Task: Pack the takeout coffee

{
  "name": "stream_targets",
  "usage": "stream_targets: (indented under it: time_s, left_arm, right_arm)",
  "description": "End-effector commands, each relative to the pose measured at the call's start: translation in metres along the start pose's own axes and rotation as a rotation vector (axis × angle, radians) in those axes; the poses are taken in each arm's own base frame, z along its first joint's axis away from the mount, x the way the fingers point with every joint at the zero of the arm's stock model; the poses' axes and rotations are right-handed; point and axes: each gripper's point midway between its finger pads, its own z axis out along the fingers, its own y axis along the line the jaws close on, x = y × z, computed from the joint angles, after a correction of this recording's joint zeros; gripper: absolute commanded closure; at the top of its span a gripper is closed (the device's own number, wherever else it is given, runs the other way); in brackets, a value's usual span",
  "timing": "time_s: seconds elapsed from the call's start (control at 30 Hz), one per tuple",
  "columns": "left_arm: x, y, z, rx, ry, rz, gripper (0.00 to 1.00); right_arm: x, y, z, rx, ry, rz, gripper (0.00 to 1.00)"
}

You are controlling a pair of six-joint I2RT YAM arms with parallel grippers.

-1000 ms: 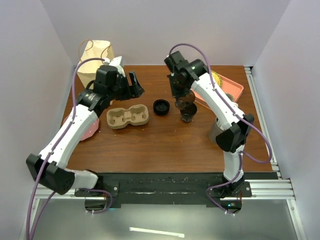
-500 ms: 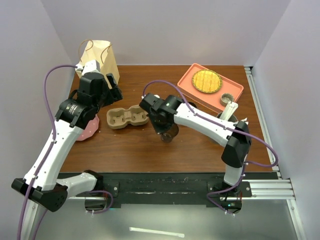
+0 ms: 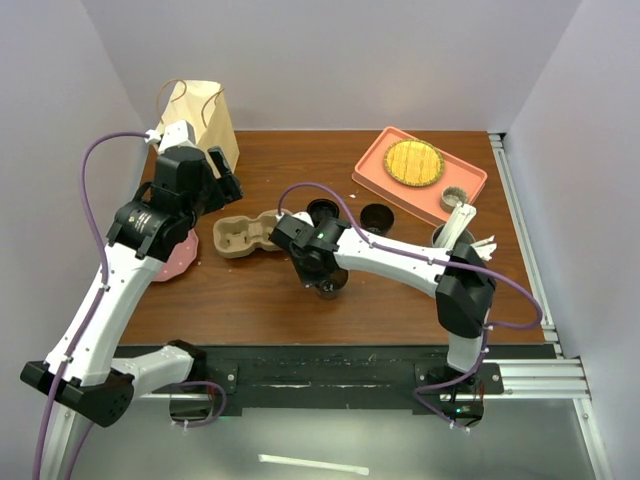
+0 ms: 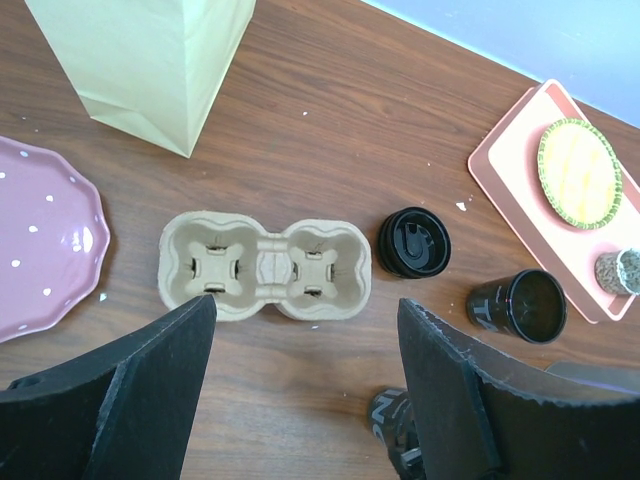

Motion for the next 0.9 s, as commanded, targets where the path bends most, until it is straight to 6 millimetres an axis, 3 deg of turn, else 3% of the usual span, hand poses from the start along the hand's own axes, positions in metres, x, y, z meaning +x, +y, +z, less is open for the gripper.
stream_targets:
  time_s: [0.0, 0.13, 0.27, 0.37, 0.47, 0.5, 0.6, 0.73, 0.8, 0.87]
  left_arm:
    - [-0.005, -0.008, 0.002, 0.025, -0.012, -0.02, 0.21]
    - [-0.005, -0.01, 0.004, 0.029, -0.008, -0.014, 0.21]
    - [0.001, -0.013, 0.009, 0.048, 0.005, -0.008, 0.21]
    - [0.02, -0.015, 0.019, 0.074, 0.053, 0.005, 0.21]
    - [0.032, -0.02, 0.022, 0.11, 0.087, -0.011, 0.21]
    - [0.031, -0.023, 0.023, 0.127, 0.079, -0.02, 0.21]
    - [0.035, -0.031, 0.021, 0.186, 0.079, -0.043, 0.21]
    - [0.051, -0.047, 0.016, 0.299, 0.136, -0.052, 0.21]
    - [0.056, -0.05, 0.013, 0.324, 0.156, -0.06, 0.21]
    - [0.053, -0.058, 0.004, 0.365, 0.162, -0.081, 0.21]
  right_arm:
    - [-0.006, 0.008, 0.0, 0.017, -0.038, 0.043, 0.79]
    - [-0.022, 0.015, -0.03, -0.032, -0.066, 0.058, 0.69]
    - [-0.059, 0.015, -0.07, -0.056, -0.161, 0.059, 0.66]
    - [-0.077, -0.006, -0.077, -0.017, -0.187, 0.095, 0.65]
    - [-0.095, -0.041, -0.071, -0.005, -0.181, 0.183, 0.65]
    - [-0.108, -0.061, -0.065, 0.015, -0.194, 0.229, 0.65]
    - [-0.137, -0.087, -0.052, 0.006, -0.243, 0.231, 0.64]
    - [-0.16, -0.094, -0.016, -0.031, -0.246, 0.068, 0.64]
    - [-0.169, -0.102, -0.008, -0.005, -0.266, -0.029, 0.63]
    - [-0.167, -0.094, 0.004, -0.053, -0.268, -0.149, 0.62]
